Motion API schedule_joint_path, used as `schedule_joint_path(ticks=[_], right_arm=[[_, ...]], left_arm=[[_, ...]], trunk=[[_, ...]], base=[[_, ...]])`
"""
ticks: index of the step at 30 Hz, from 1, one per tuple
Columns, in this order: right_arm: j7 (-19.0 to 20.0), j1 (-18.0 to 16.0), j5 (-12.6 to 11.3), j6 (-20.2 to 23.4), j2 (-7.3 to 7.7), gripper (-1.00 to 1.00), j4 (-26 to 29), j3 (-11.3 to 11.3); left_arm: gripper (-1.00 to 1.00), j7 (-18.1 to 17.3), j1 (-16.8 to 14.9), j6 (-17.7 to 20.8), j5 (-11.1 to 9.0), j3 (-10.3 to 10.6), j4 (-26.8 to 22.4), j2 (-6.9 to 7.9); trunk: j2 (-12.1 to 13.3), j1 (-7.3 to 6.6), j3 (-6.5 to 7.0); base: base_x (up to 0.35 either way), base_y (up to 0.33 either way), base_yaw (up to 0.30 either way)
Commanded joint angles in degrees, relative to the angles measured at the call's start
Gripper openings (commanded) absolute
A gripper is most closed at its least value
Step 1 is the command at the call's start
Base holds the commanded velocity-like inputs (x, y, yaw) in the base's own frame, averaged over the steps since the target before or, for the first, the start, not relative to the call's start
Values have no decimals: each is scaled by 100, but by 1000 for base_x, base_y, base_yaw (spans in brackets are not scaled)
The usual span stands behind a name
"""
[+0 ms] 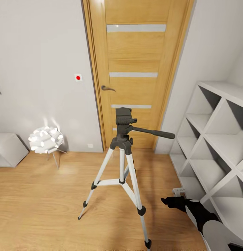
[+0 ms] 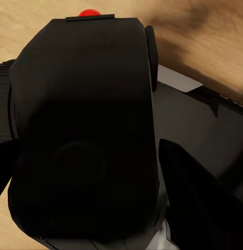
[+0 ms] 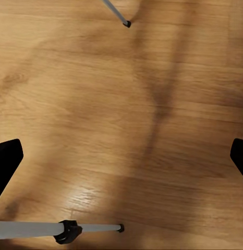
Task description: Attach the digital camera to the camera tripod in the bedroom.
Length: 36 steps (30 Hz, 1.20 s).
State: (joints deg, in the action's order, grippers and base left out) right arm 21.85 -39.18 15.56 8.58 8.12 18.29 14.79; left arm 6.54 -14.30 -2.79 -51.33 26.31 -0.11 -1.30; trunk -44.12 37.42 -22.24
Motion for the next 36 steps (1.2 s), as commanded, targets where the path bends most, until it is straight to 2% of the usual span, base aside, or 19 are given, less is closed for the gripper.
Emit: schedule_joint_path(ticks=[1,19,26,36], right_arm=[[47,-2,52,30,-4,100,17,49],[33,-2,40,46,-4,100,16,48],[68,-2,35,22,-8,100,14,43],[108,-2,50,-35,-52,100,139,45]], left_arm=[[-100,29,-2,-11,-26,50,-2,-2],[-100,27,-2,-11,-14,50,-4,-13],[-100,28,-2,-9,-17,48,-6,-19],[-100,29,-2,-3,-26,48,-6,-11]], trunk=[[-5,1,-14],[-5,1,-34],[-5,1,-34],[-5,1,-34]], base=[[0,0,0],[-3,0,0],[-198,64,0],[-18,63,0]])
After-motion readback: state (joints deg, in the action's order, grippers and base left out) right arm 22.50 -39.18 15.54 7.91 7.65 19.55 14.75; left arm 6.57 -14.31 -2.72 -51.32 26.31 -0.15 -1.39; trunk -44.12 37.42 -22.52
